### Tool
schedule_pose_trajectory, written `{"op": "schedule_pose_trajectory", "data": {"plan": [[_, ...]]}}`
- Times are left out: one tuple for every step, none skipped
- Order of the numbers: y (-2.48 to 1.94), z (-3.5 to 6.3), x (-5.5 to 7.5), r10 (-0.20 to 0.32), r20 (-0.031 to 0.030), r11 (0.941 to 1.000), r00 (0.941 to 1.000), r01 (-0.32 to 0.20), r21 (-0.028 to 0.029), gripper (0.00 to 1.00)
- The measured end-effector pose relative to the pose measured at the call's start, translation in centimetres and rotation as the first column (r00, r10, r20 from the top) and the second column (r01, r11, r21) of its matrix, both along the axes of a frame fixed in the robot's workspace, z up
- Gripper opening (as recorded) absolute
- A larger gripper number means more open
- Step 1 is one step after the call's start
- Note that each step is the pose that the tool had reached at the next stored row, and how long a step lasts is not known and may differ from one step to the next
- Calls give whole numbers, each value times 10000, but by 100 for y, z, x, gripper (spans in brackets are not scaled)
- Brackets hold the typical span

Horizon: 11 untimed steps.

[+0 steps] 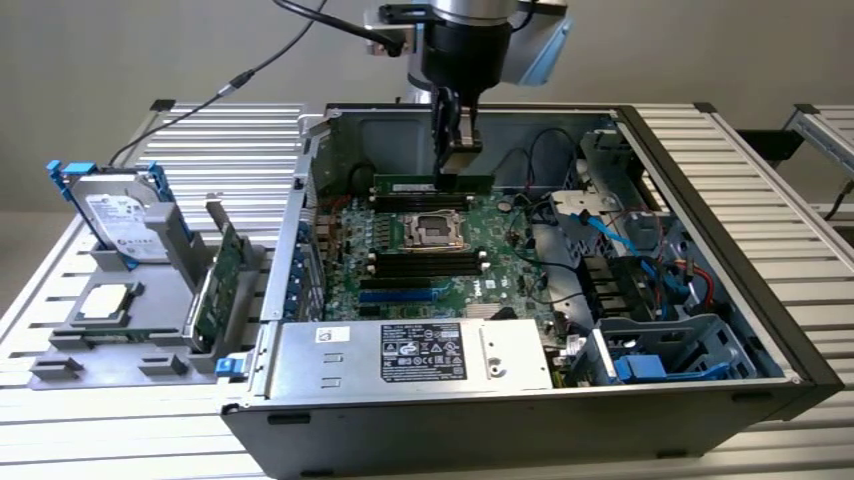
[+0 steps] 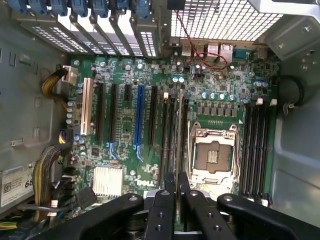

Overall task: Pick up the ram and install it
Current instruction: 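Insert the ram into the slot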

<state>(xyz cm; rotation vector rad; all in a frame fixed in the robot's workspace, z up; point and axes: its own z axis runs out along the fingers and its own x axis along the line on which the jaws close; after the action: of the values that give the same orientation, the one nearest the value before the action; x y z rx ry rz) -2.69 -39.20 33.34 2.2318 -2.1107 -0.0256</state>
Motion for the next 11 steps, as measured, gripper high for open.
{"op": "schedule_pose_trajectory", "data": {"plan": [[-7, -18, 0, -41, 0, 10000, 10000, 41, 15, 14], [-15, -36, 0, -83, 0, 10000, 10000, 83, 26, 14], [-24, -54, 0, -125, 0, 9999, 9999, 125, 34, 14], [-33, -72, 0, -168, 0, 9999, 9999, 168, 40, 14], [-41, -90, 0, -209, 0, 9998, 9998, 209, 46, 14], [-46, -109, 0, -245, 0, 9997, 9997, 245, 51, 14], [-49, -126, -1, -273, -1, 9996, 9996, 273, 56, 14], [-50, -144, -1, -293, 0, 9996, 9996, 293, 62, 14], [-51, -164, 0, -303, 1, 9995, 9995, 303, 68, 14], [-52, -182, 0, -307, 3, 9995, 9995, 307, 72, 14], [-52, -199, 0, -309, 8, 9995, 9995, 308, 74, 14]]}}
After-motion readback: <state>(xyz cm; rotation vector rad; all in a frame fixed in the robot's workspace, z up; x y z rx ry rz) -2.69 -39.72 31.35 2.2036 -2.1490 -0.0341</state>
